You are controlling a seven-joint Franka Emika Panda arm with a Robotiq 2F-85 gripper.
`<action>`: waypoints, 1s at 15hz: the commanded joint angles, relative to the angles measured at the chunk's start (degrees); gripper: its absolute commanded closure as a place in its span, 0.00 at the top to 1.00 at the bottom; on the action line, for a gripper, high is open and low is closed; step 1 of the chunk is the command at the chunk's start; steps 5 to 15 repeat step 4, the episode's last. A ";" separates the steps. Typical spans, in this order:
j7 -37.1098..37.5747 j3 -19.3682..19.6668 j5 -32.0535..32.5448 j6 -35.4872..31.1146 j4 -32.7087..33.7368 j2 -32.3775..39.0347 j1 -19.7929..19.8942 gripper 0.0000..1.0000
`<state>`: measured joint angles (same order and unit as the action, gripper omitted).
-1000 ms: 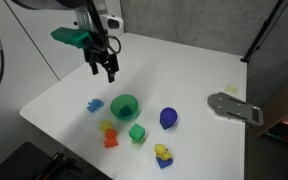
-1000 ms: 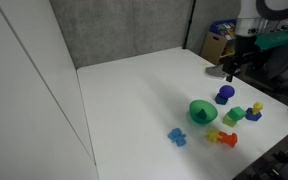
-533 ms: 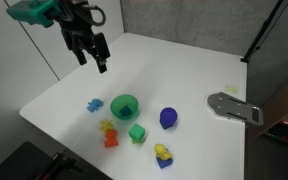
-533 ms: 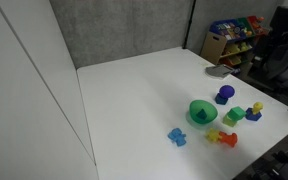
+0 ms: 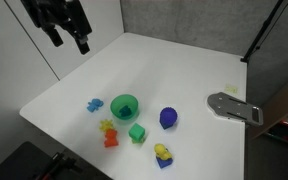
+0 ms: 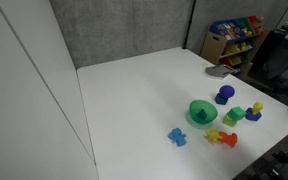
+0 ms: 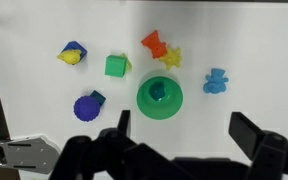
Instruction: Put the green thing into the bowl
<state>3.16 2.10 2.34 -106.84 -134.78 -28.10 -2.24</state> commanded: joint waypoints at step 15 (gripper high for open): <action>-2.34 -0.72 -3.07 2.19 0.12 -0.67 0.93 1.00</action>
